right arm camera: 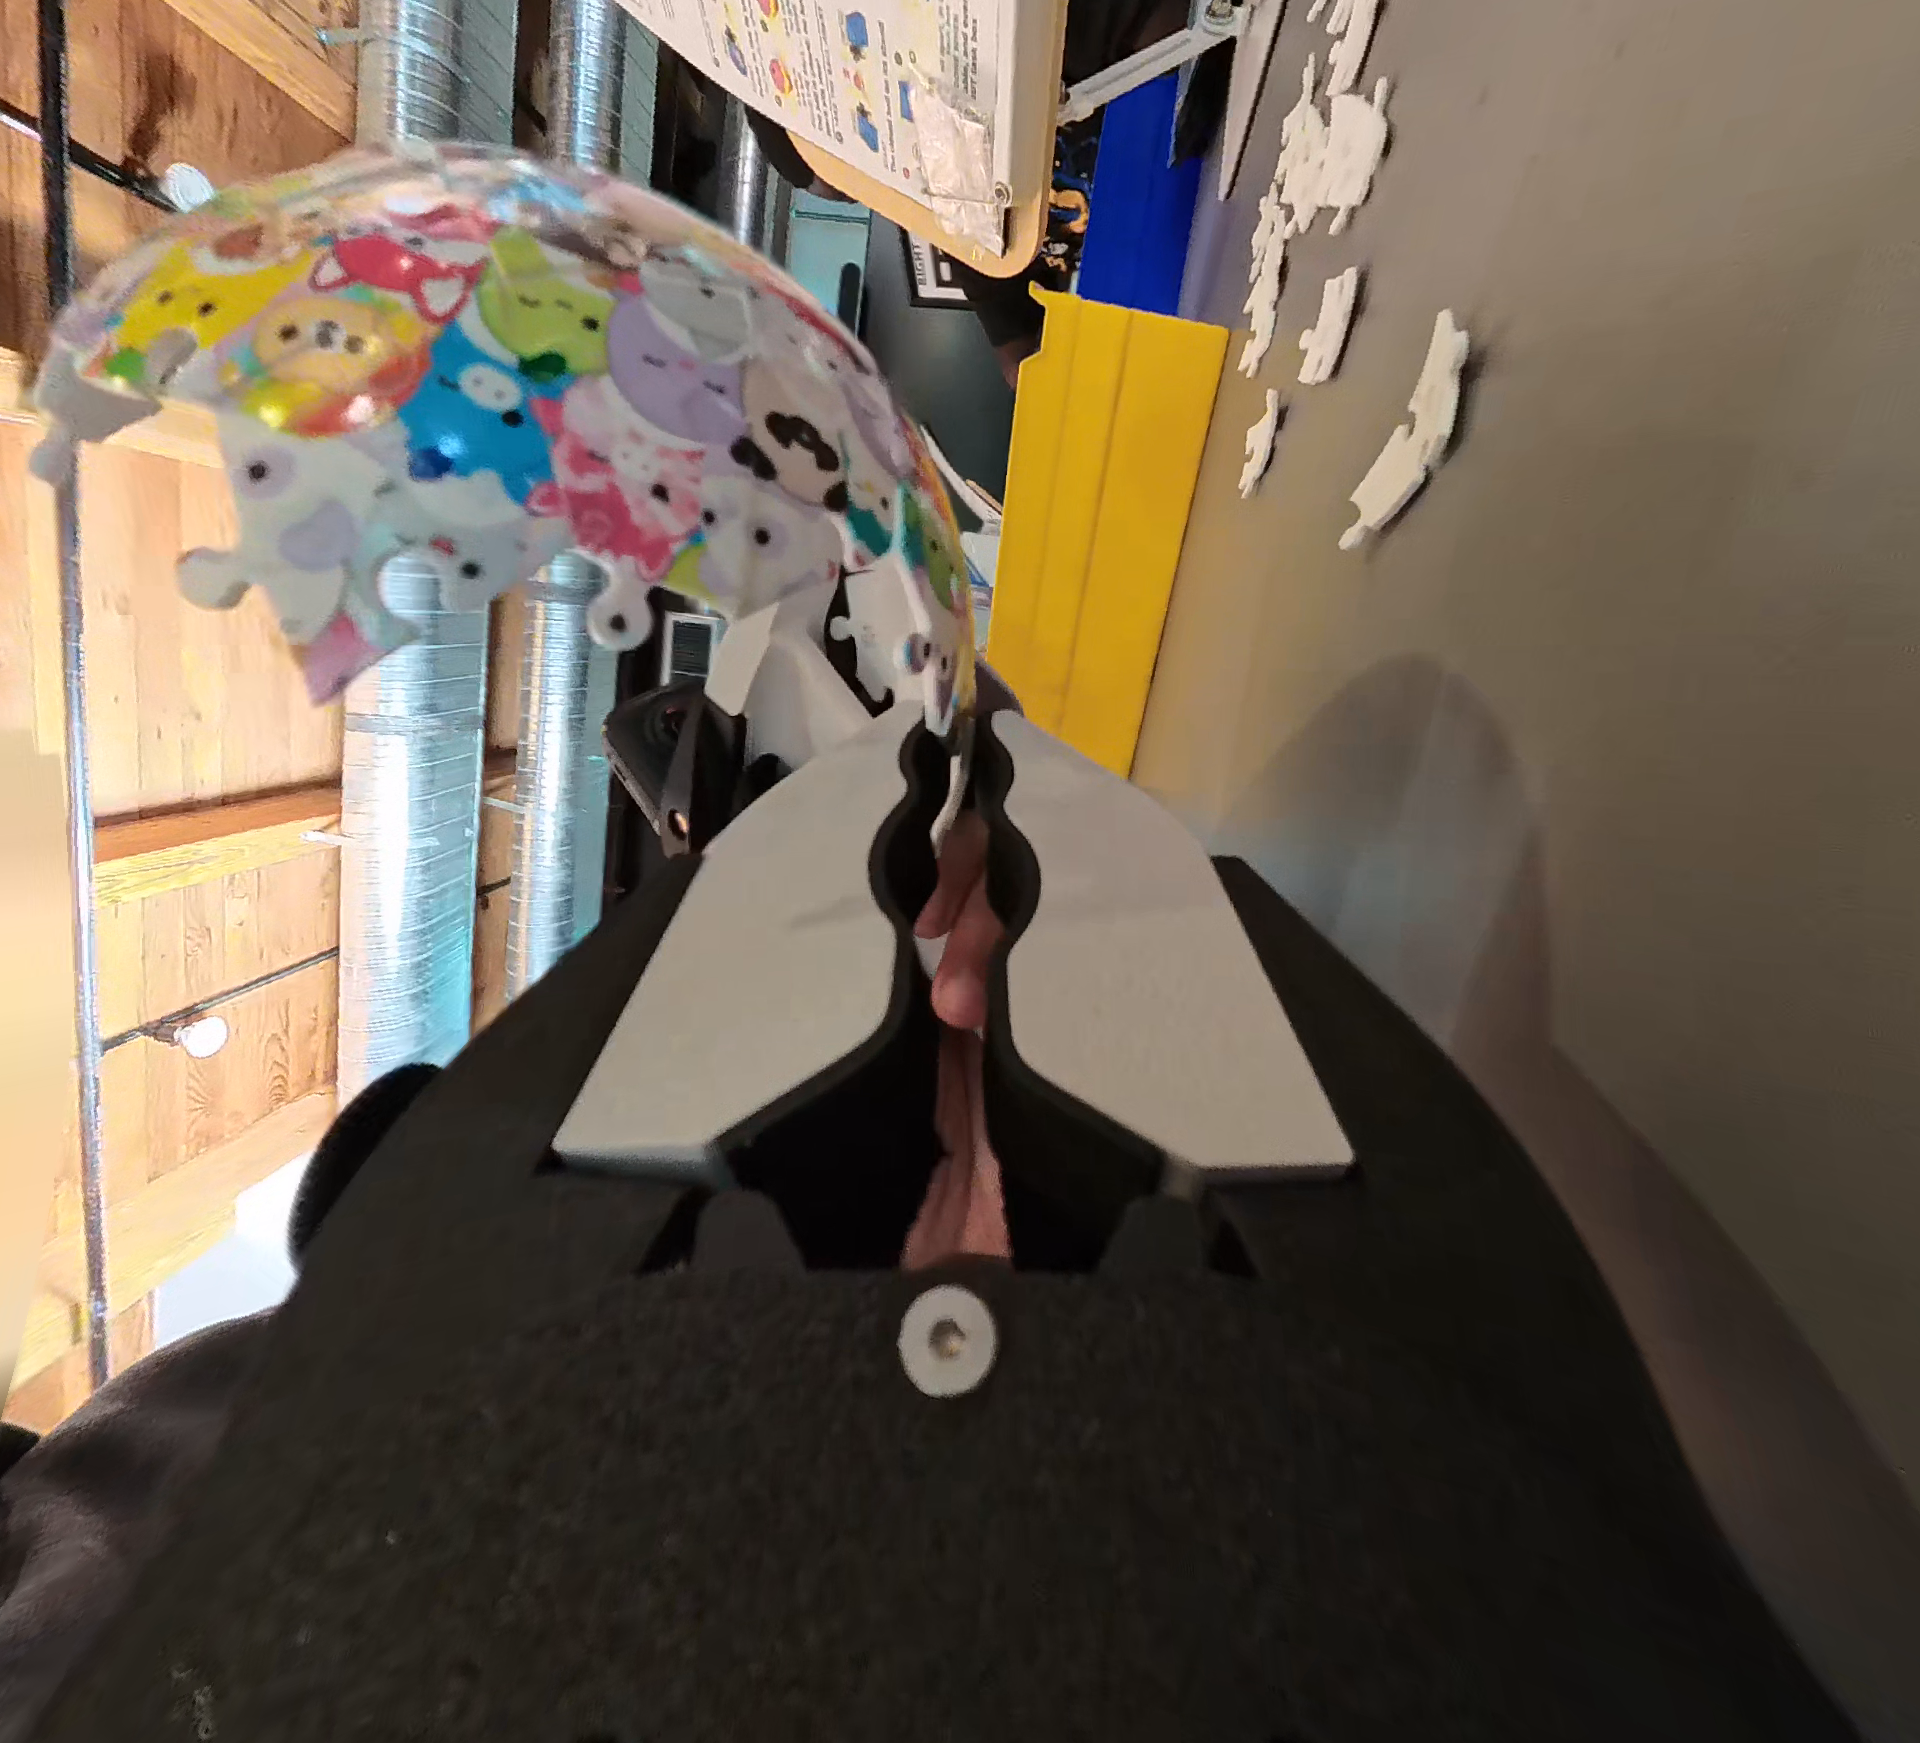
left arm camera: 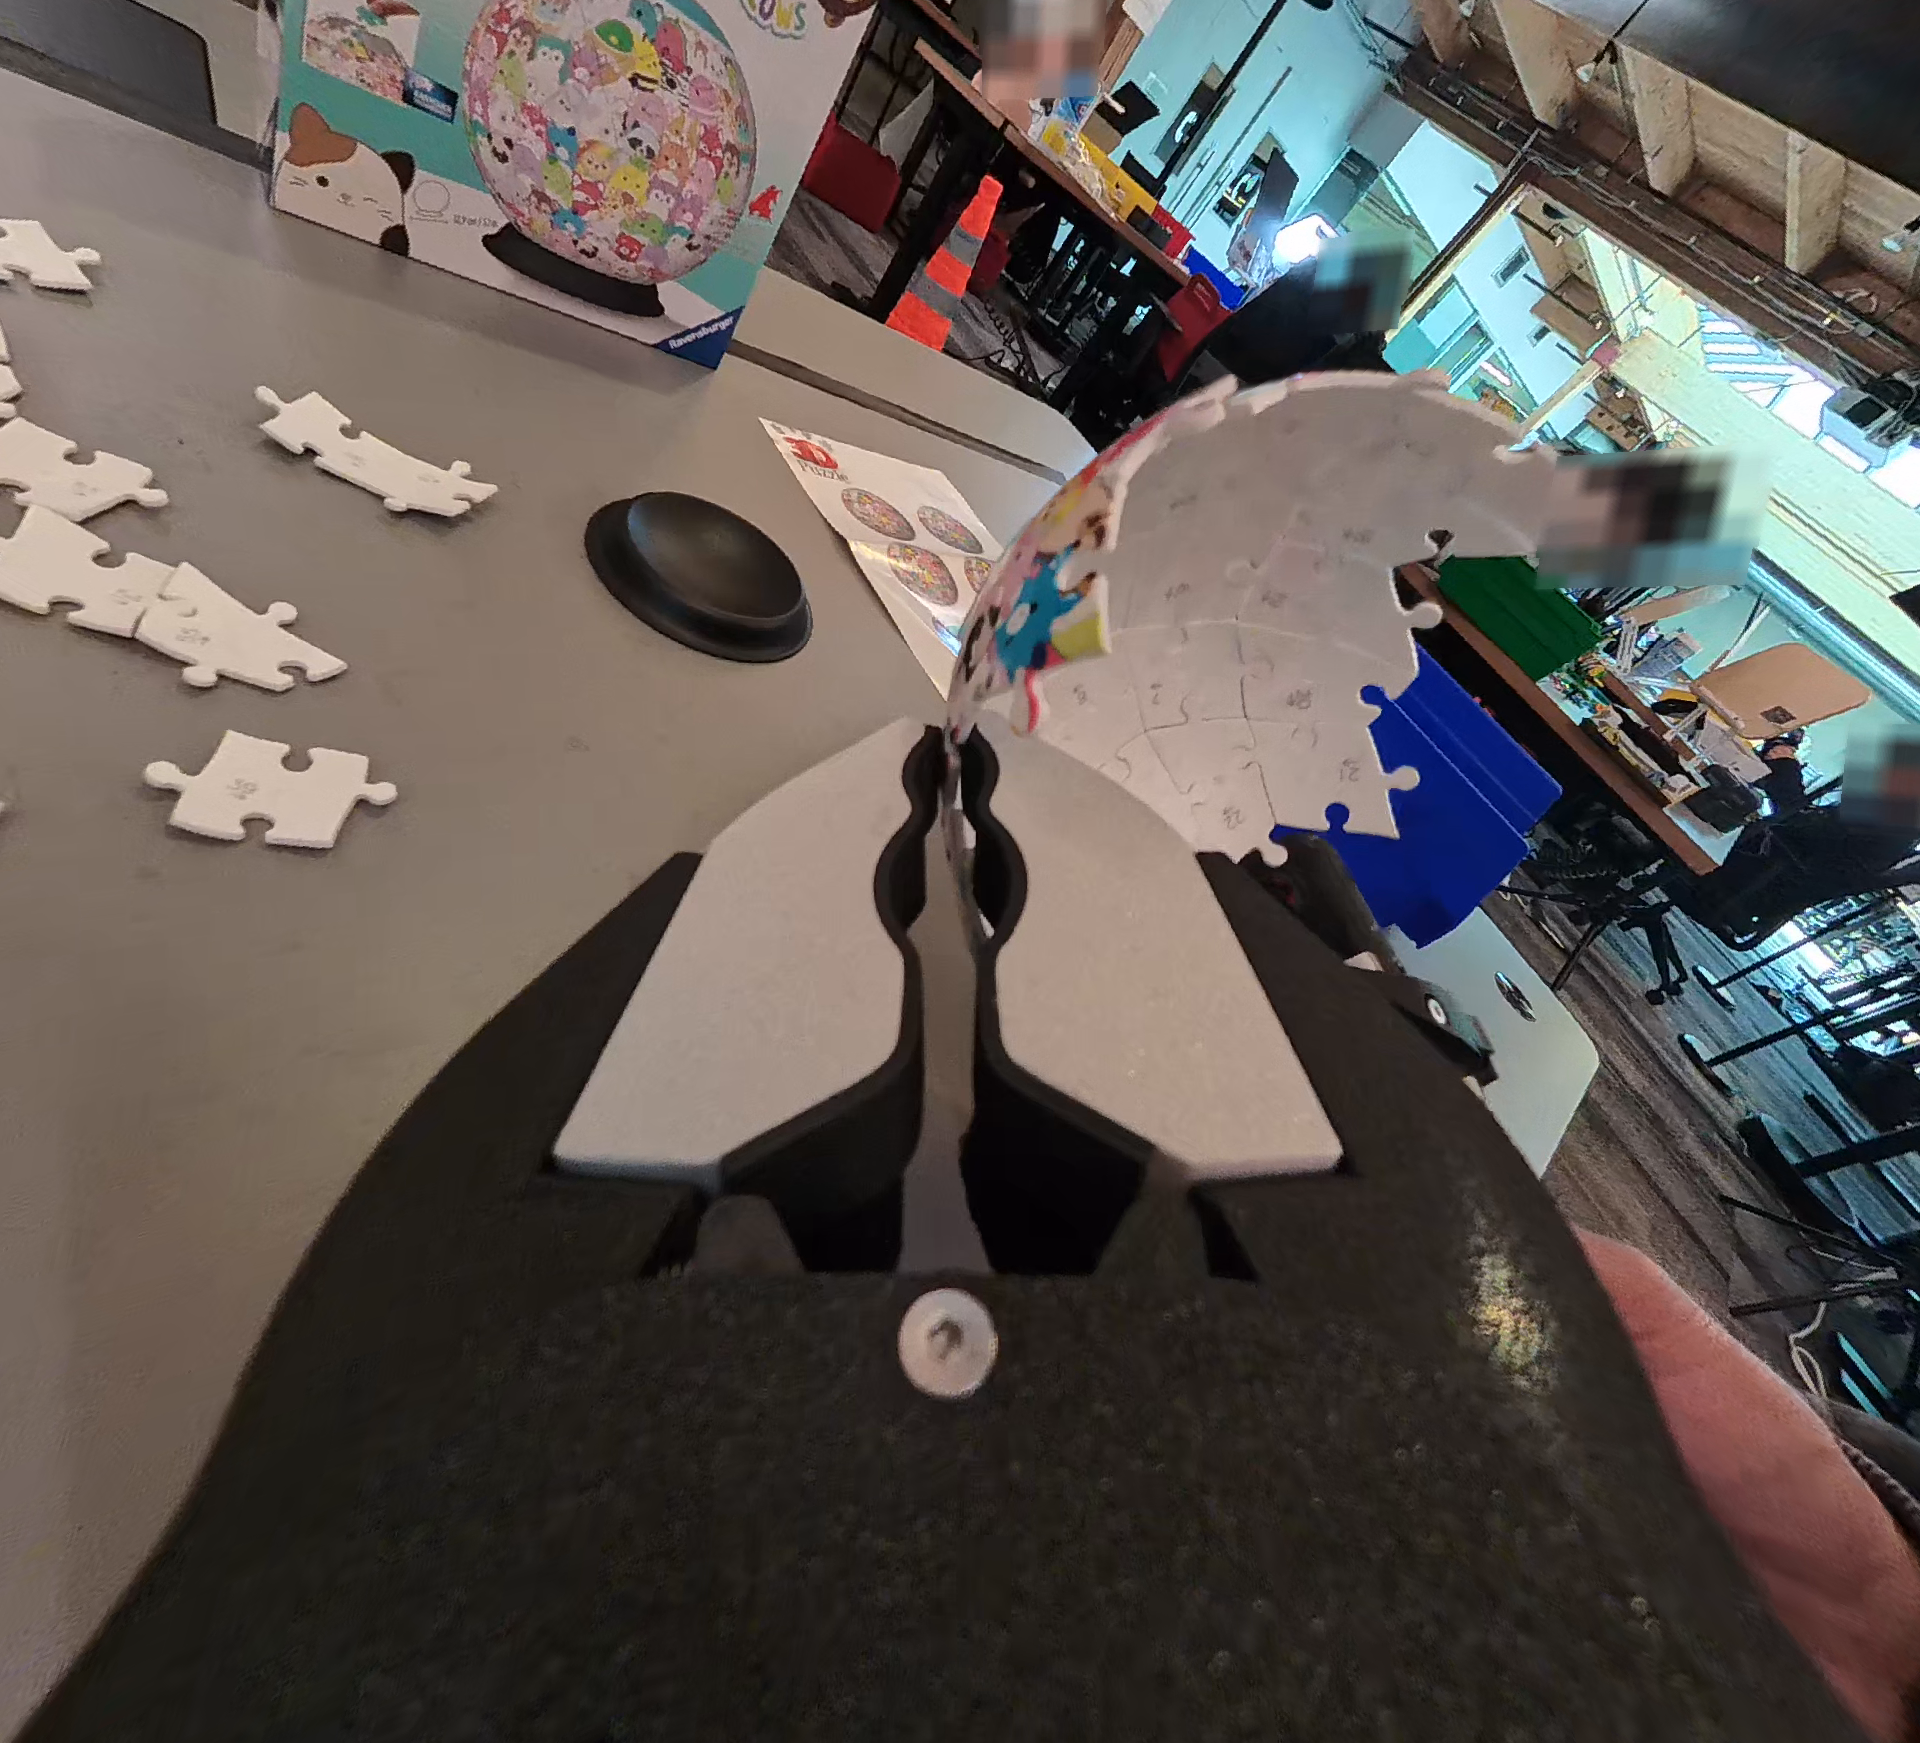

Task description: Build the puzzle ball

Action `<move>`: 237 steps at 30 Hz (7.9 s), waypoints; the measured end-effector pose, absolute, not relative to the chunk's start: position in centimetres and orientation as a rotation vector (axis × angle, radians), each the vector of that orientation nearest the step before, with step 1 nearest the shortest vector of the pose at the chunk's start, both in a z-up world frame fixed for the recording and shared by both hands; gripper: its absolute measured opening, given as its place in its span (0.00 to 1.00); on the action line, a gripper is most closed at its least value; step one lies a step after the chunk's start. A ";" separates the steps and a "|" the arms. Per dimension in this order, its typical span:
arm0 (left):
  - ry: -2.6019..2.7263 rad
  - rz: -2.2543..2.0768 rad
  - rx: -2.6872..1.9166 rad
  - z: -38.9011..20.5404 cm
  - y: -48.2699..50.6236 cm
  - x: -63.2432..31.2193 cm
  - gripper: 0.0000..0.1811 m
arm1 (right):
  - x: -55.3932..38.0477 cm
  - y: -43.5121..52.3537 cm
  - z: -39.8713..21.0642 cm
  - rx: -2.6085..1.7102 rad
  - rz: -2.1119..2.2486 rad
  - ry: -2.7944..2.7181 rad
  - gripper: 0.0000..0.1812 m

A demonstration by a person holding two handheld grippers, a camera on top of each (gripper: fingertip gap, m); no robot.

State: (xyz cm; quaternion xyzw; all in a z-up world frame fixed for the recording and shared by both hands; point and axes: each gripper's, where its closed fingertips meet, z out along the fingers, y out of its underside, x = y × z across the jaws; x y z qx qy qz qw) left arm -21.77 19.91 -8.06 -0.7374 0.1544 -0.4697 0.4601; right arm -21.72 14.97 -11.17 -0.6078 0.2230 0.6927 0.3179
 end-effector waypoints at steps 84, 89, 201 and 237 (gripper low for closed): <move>0.912 -0.873 -1.953 -11.0 18.2 -21.2 0.16 | -13.8 15.7 -14.4 -2.049 1.033 0.232 0.01; 0.870 -0.820 -1.969 -11.2 18.7 -21.7 0.07 | -14.4 15.6 -14.5 -2.064 1.004 0.204 0.01; 1.091 -0.833 -1.822 -9.4 14.5 -22.1 0.23 | -13.1 13.3 -17.0 -2.596 0.945 -0.136 0.02; 0.976 -0.927 -1.924 -10.8 17.0 -23.3 0.22 | -15.3 16.7 -17.0 -2.523 1.042 -0.504 0.08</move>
